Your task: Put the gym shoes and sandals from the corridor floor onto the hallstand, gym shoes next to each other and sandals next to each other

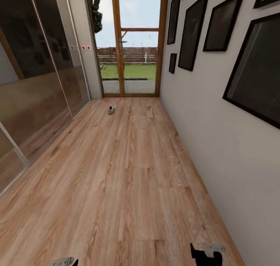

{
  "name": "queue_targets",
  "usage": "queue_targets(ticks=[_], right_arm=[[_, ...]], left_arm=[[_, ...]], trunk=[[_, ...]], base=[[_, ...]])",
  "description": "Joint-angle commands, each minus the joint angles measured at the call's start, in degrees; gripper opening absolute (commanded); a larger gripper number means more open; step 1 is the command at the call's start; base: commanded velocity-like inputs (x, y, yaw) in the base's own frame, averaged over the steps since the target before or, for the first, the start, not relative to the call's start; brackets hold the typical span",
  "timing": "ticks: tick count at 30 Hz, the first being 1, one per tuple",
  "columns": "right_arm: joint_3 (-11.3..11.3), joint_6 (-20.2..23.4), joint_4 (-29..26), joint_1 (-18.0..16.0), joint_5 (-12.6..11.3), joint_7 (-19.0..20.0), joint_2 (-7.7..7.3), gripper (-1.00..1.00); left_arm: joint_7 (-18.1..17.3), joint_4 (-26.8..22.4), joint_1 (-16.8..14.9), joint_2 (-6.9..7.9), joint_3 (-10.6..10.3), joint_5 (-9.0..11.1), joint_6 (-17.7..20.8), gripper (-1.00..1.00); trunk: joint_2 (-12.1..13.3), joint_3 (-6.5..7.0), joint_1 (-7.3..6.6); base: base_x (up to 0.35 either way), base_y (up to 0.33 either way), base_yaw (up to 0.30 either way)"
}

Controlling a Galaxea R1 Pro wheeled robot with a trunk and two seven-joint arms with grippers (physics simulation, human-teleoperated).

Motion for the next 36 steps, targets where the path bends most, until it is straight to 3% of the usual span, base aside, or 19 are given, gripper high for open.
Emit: queue_targets(ticks=[1,36], right_arm=[[-0.33,-0.2,0.05,-0.03,0.08,0.05,0.01,1.0],[-0.33,-0.24,0.05,-0.03,0.08,0.05,0.02,1.0]], left_arm=[[-0.26,0.04,-0.05,-0.02,0.5,-0.59,-0.25,1.0],[-0.26,0.04,-0.05,-0.02,0.49,-0.59,-0.23,1.0]], trunk=[[-0.02,-0.05,0.02],[-0.02,-0.14,0.02]], base=[[0.339,0.0,0.0],[0.339,0.0,0.008]])
